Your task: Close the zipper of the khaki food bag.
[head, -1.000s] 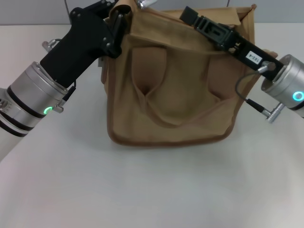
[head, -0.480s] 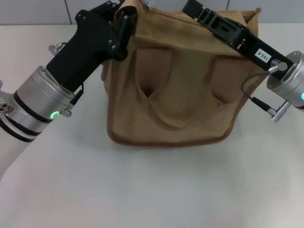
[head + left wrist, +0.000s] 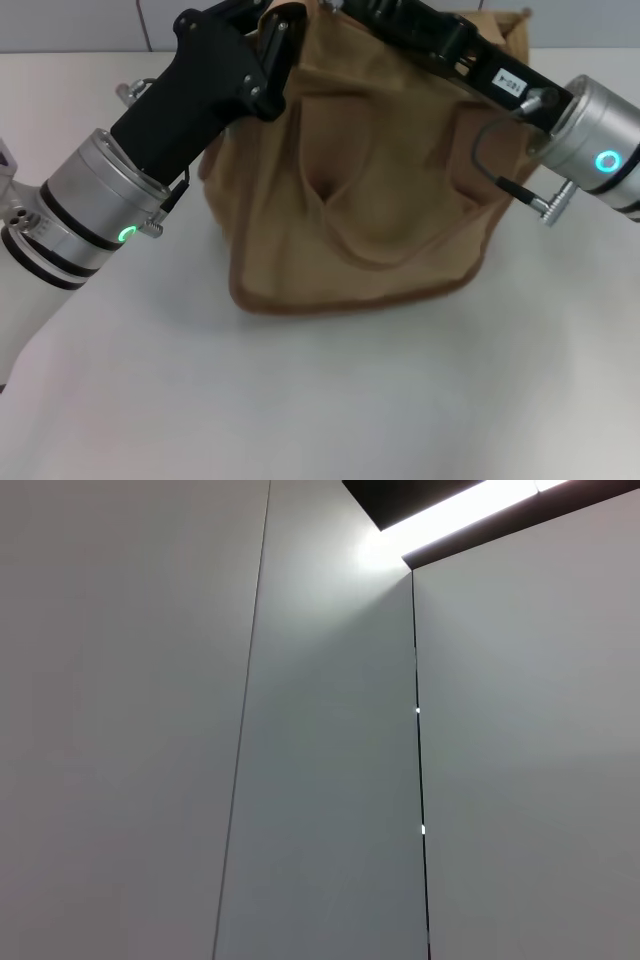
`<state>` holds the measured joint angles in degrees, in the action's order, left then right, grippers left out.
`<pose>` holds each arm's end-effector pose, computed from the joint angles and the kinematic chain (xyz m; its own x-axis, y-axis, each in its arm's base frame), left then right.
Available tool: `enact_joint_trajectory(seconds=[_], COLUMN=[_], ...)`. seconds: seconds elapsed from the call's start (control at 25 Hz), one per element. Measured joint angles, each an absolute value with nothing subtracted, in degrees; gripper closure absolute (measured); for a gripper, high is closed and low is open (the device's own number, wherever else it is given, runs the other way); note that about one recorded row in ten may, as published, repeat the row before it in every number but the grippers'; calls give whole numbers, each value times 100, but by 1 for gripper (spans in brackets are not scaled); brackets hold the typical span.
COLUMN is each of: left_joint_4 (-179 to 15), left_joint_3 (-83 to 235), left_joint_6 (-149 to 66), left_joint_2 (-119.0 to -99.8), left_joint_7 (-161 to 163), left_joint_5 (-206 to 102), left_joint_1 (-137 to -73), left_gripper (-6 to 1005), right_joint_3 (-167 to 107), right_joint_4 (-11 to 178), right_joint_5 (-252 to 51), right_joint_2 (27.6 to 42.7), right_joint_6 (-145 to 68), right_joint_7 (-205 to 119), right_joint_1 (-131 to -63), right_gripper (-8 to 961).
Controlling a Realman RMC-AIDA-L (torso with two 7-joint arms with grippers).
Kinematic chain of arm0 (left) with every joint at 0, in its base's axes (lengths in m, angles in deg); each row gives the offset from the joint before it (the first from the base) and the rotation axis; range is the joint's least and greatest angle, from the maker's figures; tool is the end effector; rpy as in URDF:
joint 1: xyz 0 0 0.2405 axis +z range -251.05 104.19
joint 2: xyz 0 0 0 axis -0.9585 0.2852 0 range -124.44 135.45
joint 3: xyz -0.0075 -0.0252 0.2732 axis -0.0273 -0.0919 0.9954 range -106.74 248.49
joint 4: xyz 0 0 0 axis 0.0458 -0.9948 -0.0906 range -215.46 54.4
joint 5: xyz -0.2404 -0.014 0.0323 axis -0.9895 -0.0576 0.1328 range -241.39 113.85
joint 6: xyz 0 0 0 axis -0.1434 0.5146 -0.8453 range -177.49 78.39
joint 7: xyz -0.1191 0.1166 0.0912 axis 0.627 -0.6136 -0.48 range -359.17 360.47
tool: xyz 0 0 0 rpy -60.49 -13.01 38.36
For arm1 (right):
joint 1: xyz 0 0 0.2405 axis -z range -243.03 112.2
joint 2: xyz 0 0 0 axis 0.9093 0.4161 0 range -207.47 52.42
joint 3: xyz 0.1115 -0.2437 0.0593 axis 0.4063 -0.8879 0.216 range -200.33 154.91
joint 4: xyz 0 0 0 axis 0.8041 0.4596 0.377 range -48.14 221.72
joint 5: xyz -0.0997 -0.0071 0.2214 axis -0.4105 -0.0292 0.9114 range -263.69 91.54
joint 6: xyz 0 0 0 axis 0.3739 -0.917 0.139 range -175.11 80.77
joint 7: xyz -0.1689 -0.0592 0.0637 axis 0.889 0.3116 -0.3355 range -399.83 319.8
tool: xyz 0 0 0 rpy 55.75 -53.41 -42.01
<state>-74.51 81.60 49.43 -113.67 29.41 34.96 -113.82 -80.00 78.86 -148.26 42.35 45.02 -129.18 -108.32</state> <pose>-0.1783 0.3786 -0.0688 0.3514 -0.2364 0.9059 0.4232 -0.8230 -0.3789 0.1563 0.4073 -0.0725 0.0997 -0.5664 -0.8181 -0.5444 -0.7192 0.4316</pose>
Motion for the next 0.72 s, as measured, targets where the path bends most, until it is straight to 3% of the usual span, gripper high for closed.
enact_joint_trajectory(seconds=[0.2,0.4,0.72], left_joint_4=[-7448,-7446,-7454], left_joint_3=[8160,8160,8094], left_joint_6=[4927,4896,4863], left_joint_2=[-11367,-11368,-11367], left_joint_7=[2939,2939,2939], left_joint_5=[3482,3477,3471], left_joint_1=[-11395,-11412,-11406], left_gripper=[904,903,902], right_joint_3=[-8005,-8011,-8012], right_joint_4=[7948,7907,7936], right_joint_5=[-14840,-14848,-14856], right_joint_2=[4235,4236,4236], right_joint_6=[4494,4835,5365], right_joint_7=[-12968,-13012,-12743], right_joint_1=[-10911,-10908,-10708], right_gripper=[458,410,410])
